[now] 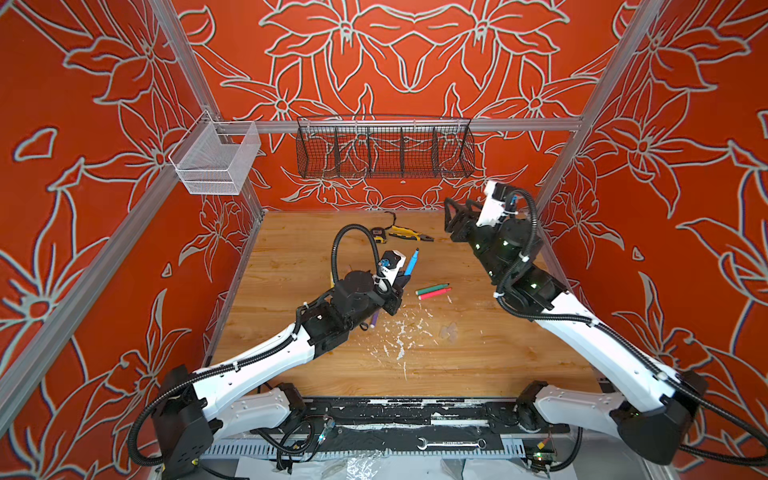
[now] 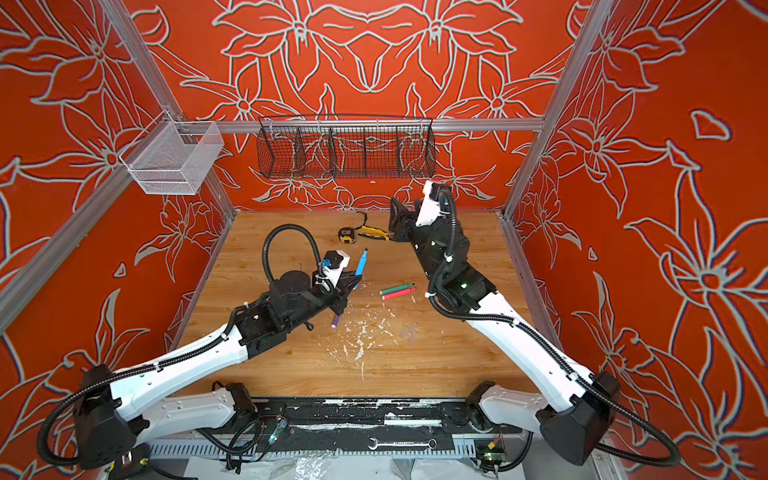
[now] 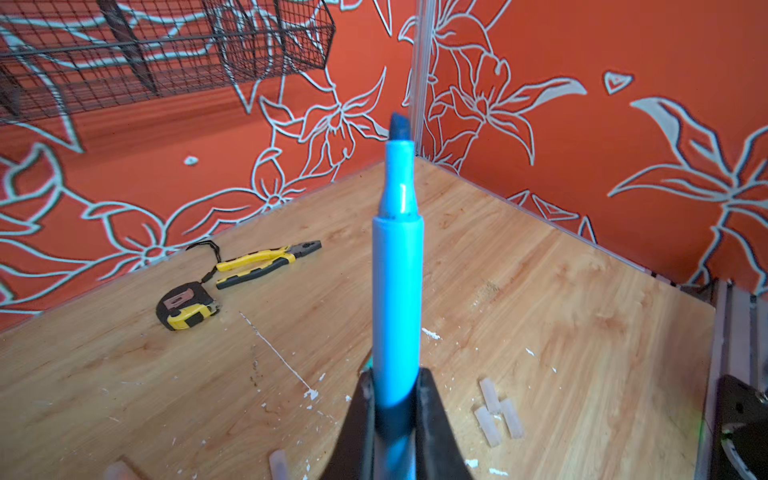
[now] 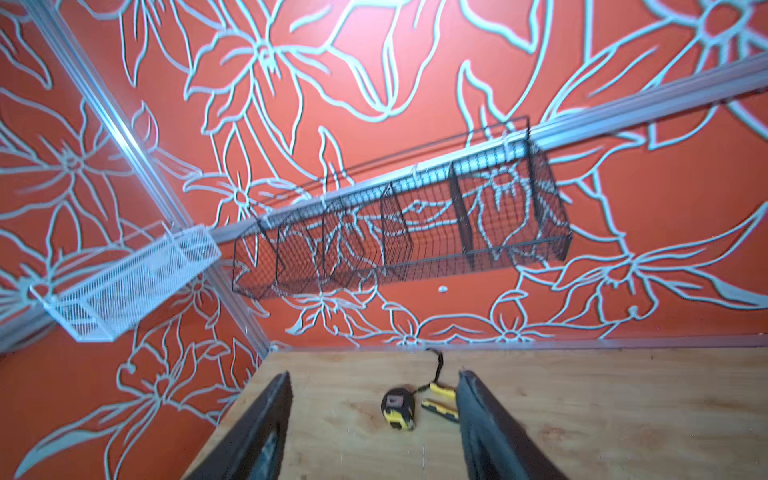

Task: Insert the pens into the pen caps

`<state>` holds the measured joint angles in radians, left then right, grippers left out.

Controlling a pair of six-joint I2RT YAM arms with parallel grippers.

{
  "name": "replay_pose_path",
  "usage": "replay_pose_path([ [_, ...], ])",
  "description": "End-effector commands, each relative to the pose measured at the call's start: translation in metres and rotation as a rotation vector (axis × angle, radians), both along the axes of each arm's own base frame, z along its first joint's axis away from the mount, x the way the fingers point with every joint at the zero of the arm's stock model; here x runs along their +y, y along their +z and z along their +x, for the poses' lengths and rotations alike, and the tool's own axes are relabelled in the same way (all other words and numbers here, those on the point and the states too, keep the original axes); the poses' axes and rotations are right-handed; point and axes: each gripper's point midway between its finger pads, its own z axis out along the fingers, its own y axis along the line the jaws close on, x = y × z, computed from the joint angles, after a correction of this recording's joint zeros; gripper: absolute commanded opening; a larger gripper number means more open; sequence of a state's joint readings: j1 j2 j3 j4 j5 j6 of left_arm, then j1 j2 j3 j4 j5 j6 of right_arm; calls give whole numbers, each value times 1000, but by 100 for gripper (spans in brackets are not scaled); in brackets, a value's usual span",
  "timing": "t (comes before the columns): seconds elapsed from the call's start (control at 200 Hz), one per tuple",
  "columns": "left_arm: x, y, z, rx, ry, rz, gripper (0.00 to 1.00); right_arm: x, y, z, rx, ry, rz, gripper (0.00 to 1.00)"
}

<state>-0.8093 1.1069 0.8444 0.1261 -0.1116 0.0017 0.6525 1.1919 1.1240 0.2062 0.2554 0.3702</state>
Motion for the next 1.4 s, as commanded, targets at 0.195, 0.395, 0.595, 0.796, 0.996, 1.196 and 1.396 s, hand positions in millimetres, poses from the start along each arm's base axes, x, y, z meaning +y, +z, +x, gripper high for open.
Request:
replay_pose_path([
  [0.195, -6, 8, 8, 44, -1, -41, 0, 65, -48, -26, 124, 285, -78, 65],
  [0.395, -2, 15, 1, 30, -14, -51, 0, 73, -31, -66, 42, 368, -46, 70],
  [0.595, -13, 13, -6, 38, -88, -59, 0, 93, -29, -80, 39, 465, -20, 72],
  [0.796, -12, 20, -11, 14, -106, -59, 0, 113, -37, -79, 55, 506, -28, 70],
  [0.996, -13, 21, -15, -2, -129, -59, 0, 125, -45, -72, 83, 524, -40, 58],
  [1.196, -11, 23, -18, -15, -139, -63, 0, 114, -45, -68, 78, 465, -31, 51],
  [1.396, -6, 27, -23, -43, -139, -78, 0, 108, -42, -73, 65, 461, -2, 25],
])
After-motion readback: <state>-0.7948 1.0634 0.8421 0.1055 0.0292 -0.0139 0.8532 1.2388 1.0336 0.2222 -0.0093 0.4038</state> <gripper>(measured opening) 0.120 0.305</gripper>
